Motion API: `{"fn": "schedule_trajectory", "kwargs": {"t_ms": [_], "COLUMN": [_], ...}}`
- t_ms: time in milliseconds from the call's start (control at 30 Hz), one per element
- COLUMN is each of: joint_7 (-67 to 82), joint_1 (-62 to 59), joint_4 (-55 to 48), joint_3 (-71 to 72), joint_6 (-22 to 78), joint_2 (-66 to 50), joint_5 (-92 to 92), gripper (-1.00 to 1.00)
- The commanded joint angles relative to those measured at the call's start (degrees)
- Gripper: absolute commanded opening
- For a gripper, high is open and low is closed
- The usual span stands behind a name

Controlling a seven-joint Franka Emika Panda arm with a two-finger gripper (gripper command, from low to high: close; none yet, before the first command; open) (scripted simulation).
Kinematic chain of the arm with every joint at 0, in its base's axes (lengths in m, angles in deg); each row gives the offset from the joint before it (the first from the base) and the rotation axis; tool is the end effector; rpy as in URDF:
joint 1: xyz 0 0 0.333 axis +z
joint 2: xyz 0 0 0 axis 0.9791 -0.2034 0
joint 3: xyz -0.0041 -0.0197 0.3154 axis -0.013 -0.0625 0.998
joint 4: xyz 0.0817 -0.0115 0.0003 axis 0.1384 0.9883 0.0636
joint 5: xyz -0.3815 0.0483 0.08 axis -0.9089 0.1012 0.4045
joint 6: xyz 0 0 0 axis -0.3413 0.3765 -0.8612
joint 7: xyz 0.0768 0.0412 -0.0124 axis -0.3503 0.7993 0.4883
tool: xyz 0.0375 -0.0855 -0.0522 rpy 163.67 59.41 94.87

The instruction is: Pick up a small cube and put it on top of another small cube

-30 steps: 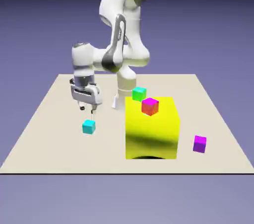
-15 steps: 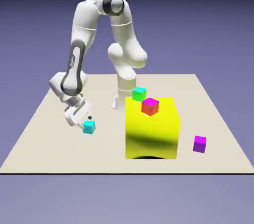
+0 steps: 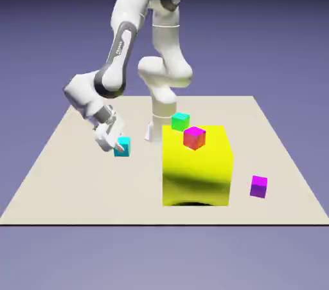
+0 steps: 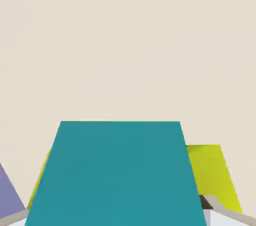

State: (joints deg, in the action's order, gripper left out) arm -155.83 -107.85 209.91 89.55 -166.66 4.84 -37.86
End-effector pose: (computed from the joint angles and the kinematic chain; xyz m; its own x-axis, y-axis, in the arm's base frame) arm 0.3864 -0.1492 0.3173 -0.6714 -0.5903 -0.4481 -0.7410 0.5463 0.3905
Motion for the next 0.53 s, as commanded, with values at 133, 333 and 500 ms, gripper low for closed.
{"fn": "schedule_trajectory", "kwargs": {"t_ms": [133,333,500], "joint_7": [-12.52,-13.38,-13.96], "joint_1": [8.88,12.26,11.69], "joint_4": [-6.19,-2.23,-4.07], "joint_3": [8.85,13.08,12.21], "joint_6": [11.32,6.12,8.76], "joint_2": [9.42,9.43,10.1], "joint_5": [-0.5,2.25,1.25], "gripper": [-1.0,-1.0,1.0]}}
